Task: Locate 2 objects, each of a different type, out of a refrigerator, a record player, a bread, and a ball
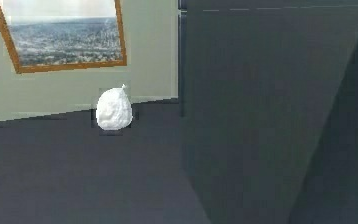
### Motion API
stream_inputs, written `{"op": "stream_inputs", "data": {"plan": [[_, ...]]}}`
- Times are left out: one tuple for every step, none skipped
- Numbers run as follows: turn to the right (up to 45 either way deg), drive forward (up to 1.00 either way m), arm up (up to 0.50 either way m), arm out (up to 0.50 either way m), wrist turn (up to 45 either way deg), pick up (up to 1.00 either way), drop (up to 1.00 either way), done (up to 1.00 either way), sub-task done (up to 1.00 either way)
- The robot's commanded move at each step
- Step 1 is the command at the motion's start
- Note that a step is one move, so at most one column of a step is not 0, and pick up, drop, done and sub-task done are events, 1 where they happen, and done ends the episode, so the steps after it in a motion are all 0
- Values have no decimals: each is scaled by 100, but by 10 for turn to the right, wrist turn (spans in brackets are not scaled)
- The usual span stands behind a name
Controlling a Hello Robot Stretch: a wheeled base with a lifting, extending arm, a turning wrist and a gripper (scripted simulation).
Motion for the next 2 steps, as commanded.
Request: {"op": "stream_inputs", "data": {"plan": [[270,0,0,0,0,0,0,0,0],[0,0,0,0,0,0,0,0,100]]}}
